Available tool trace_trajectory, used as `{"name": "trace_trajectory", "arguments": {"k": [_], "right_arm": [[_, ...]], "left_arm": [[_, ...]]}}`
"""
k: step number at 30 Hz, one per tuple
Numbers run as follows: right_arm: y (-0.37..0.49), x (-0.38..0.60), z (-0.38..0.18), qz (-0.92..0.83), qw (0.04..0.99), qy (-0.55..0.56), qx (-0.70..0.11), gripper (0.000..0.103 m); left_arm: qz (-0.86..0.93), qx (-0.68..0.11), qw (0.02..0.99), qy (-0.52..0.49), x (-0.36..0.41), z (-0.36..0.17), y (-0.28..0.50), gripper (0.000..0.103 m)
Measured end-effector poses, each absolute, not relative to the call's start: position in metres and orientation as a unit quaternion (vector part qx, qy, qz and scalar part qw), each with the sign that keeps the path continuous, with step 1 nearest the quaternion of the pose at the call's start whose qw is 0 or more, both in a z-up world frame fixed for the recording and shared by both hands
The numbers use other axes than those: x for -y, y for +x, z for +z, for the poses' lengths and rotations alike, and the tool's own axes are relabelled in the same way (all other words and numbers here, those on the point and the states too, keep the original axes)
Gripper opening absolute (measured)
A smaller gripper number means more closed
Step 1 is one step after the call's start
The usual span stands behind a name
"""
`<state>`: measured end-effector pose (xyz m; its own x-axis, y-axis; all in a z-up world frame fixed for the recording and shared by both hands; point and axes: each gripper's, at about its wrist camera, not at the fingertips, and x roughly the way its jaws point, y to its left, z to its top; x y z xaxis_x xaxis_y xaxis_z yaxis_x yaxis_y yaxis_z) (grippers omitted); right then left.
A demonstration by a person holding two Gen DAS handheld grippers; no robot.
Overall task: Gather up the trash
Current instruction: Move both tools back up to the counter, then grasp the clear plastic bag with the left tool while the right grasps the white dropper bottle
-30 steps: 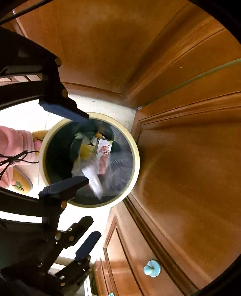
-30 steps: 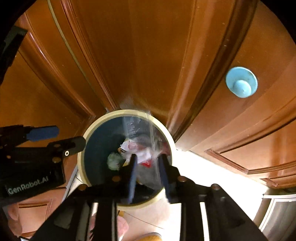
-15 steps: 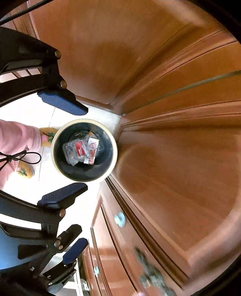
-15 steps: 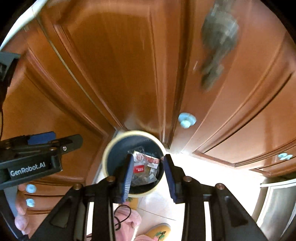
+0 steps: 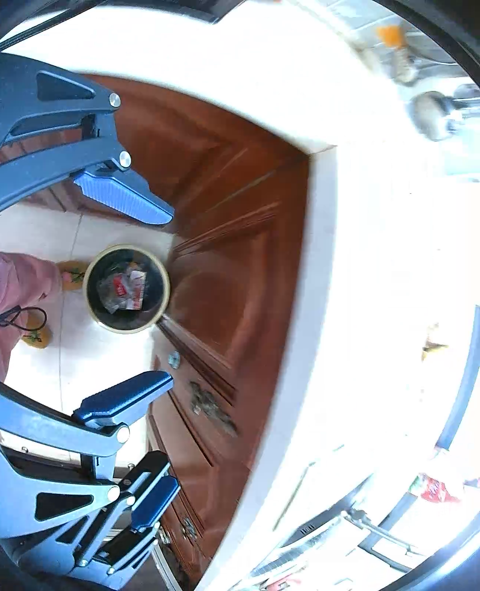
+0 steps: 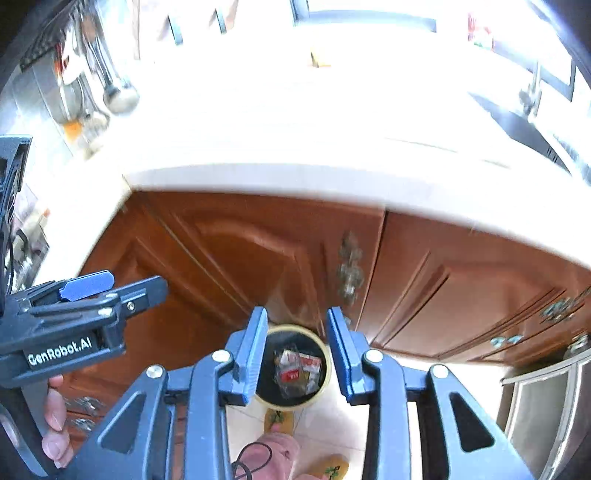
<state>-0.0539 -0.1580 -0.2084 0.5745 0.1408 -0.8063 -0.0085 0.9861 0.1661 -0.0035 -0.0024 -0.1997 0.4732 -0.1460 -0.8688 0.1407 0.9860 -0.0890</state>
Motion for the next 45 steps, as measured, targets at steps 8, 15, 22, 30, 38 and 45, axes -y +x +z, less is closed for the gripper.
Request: {"name": "trace_trajectory", "arguments": {"k": [8, 15, 22, 30, 38, 45], "right_arm": [[-0.034, 0.173, -0.134, 0.032, 0.91, 0.07, -0.406, 0.034], [0.011, 0.193, -0.073, 0.014, 0.921, 0.095, -0.379, 0.037], [0.073, 0.208, -0.02, 0.008, 0.923, 0.112, -0.367, 0.04], [0.168, 0.237, -0.002, 0.012, 0.903, 0.127, -0.409, 0.041], [0.286, 0.288, -0.055, 0.051, 0.864, 0.143, -0.481, 0.041], [0.363, 0.293, -0.15, 0.101, 0.827, 0.156, -0.53, 0.041]], "left_arm": [[-0.09, -0.467, 0.88, 0.004, -0.001, -0.117, 0.023, 0.082], [-0.09, -0.42, 0.903, 0.002, -0.004, -0.067, 0.081, 0.084], [-0.133, -0.386, 0.912, 0.034, 0.015, -0.024, 0.154, 0.09], [-0.179, -0.397, 0.899, 0.046, 0.054, -0.01, 0.245, 0.091], [-0.18, -0.428, 0.885, 0.023, 0.099, -0.015, 0.342, 0.083], [-0.158, -0.467, 0.867, 0.071, 0.153, -0.043, 0.429, 0.054]]}}
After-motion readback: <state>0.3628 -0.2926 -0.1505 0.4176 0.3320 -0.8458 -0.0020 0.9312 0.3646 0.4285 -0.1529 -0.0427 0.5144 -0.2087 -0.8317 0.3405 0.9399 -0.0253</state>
